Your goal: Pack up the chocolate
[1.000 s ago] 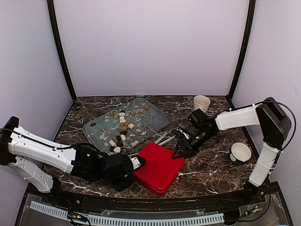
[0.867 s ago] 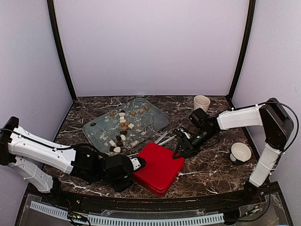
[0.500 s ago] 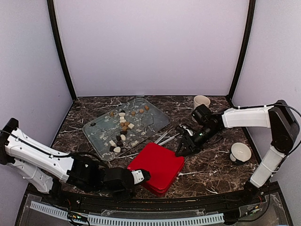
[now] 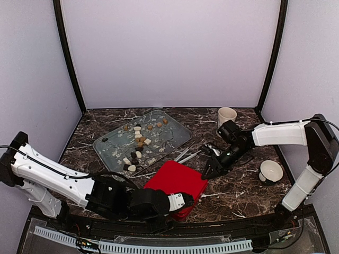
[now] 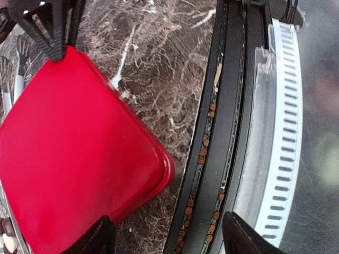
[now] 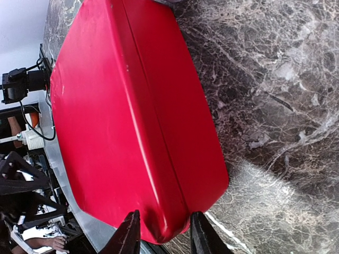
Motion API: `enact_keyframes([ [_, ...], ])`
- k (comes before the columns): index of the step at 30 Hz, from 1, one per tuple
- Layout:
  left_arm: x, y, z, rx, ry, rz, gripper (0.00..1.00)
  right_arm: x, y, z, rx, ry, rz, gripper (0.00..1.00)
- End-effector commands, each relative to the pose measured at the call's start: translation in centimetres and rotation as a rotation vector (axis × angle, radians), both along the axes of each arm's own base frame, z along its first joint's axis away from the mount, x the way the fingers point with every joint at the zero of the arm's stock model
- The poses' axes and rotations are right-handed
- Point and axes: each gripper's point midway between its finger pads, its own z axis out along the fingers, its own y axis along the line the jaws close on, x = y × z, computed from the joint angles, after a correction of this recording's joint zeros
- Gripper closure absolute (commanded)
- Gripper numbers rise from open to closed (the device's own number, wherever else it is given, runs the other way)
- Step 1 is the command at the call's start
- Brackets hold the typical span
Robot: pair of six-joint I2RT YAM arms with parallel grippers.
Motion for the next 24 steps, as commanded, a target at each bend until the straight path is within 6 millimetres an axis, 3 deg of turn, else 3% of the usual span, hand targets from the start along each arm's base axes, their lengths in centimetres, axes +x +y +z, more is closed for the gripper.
enact_keyframes([
  [1, 0.3, -1.3, -0.6, 0.015, -0.12, -0.047, 0.25, -0.4, 0.0, 0.2, 0.002, -0.007, -0.001, 0.68],
  [11, 2.5, -2.7, -2.7, 0.118, -0.36, -0.098, 0.24, -1.4, 0.4, 0.9, 0.018, -0.022, 0.026, 0.77],
  [19, 2.7, -1.6, -4.1, 0.159, -0.367, -0.099, 0.28, -2.3, 0.4, 1.1, 0.012, -0.017, 0.061, 0.79],
  [21, 2.7, -1.2, -4.2, 0.158, -0.362, -0.095, 0.28, -2.2, 0.1, 1.2, -0.007, -0.025, 0.067, 0.76],
  [23, 2.6, -1.0, -4.2, 0.154, -0.359, -0.101, 0.28, -1.6, -0.1, 1.4, -0.014, -0.031, 0.052, 0.59],
  [24, 2.4, -1.1, -4.2, 0.149, -0.355, -0.109, 0.28, -1.1, -0.3, 1.6, -0.013, -0.037, 0.033, 0.55],
])
